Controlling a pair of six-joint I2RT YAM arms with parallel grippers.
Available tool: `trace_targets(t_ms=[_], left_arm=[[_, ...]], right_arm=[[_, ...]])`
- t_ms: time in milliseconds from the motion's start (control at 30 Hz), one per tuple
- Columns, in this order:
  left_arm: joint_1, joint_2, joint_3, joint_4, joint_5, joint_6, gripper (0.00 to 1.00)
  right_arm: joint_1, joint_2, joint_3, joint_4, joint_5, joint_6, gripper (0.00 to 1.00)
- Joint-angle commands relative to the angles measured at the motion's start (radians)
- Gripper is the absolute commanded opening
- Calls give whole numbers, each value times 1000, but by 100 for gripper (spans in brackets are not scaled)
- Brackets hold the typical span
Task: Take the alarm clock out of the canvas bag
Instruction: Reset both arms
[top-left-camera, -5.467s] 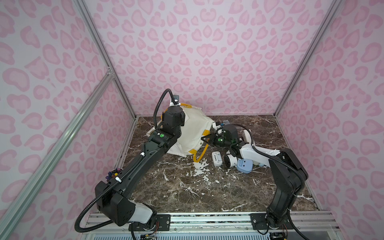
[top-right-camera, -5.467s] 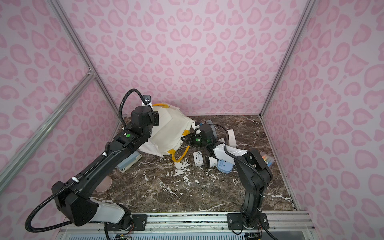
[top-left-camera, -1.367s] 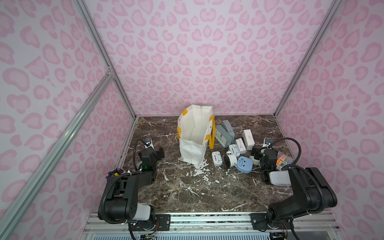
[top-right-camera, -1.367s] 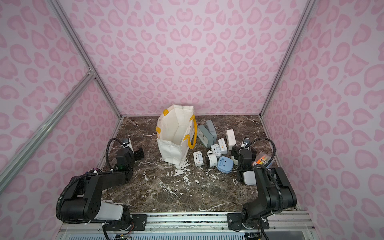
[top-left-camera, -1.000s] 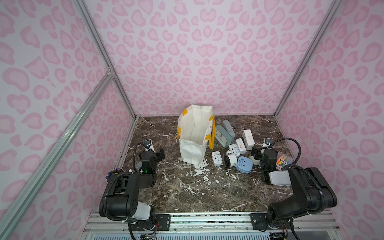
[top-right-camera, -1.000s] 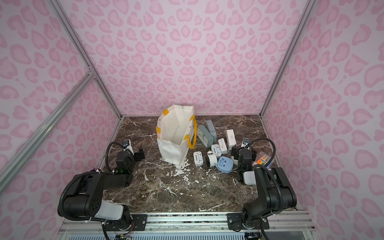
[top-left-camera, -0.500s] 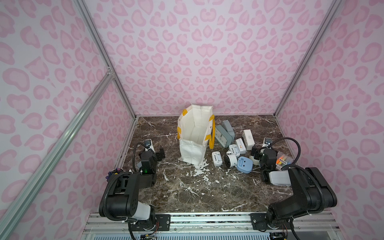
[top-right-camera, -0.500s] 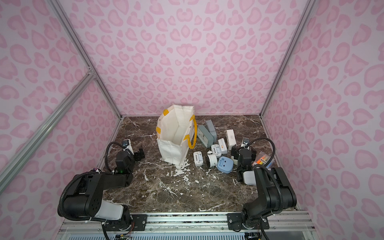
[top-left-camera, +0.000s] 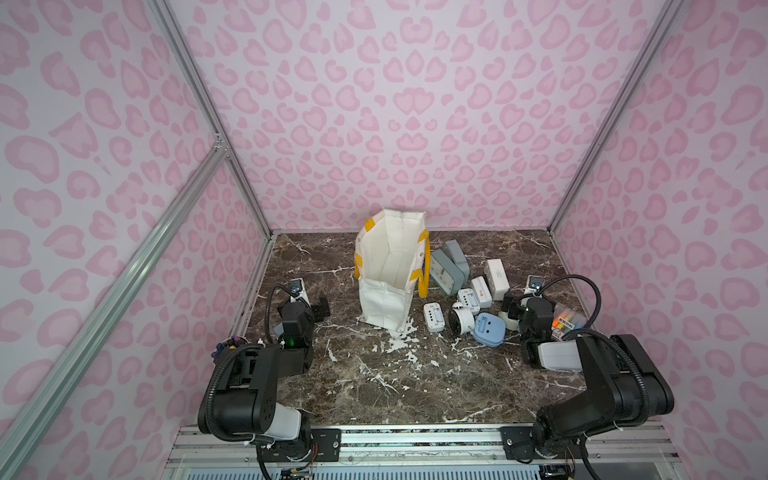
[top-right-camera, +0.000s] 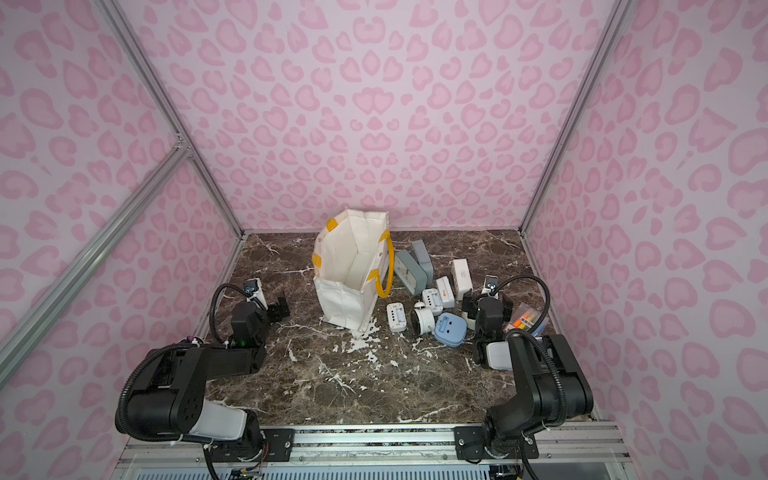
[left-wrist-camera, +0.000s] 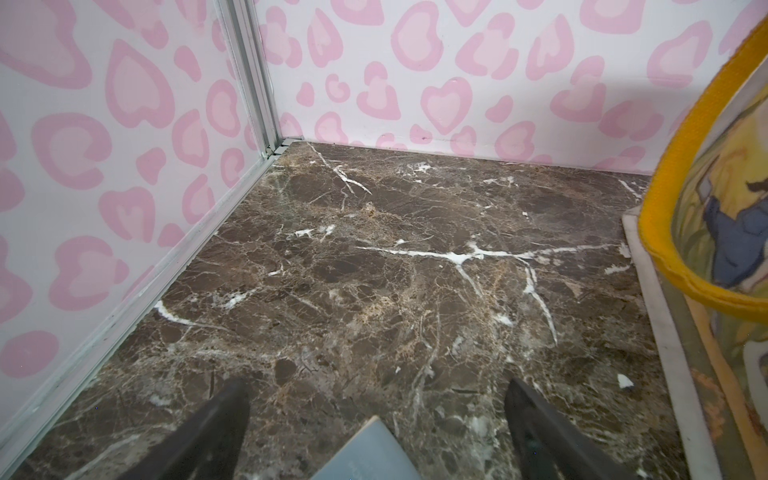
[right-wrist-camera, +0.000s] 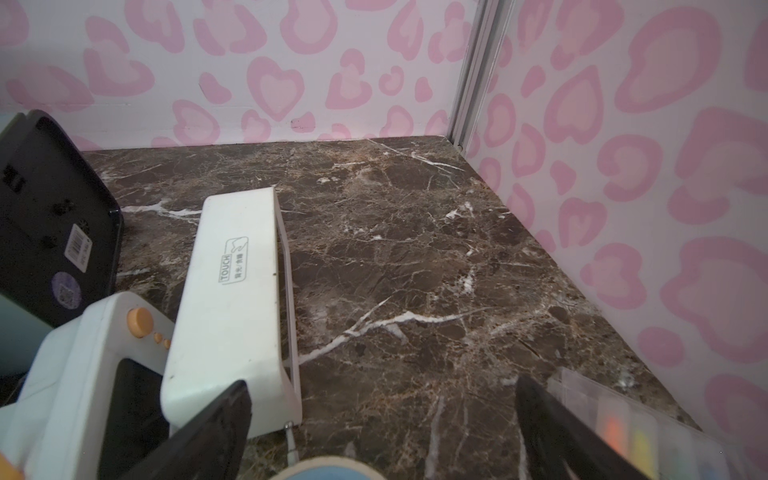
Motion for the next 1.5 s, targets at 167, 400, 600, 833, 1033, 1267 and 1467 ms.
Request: trace_targets(t_ms=[167,400,600,833,1033,1267,1467], left_arm=[[3,1,5,42,4,8,97],[2,1,4,43,4,8,97],[2,1,5,41,4,8,97],[2,1,4,43,3,8,97],[2,-1,1,45,4,8,97],[3,-2,1,47,4,8,97],[2,1,5,41,4,8,97]], right_arm=[[0,1,0,17,12,2,98],[-5,3,9,3,-104,-35,98],[-18,2,9,-1,-151,-36,98],[-19,2,10,-1,-150,-36,98],[-19,1,9,-1,-150,-36,98],[-29,3,16,-12,-157,-28,98],[-29,3,17,-13,-158,-28,98]])
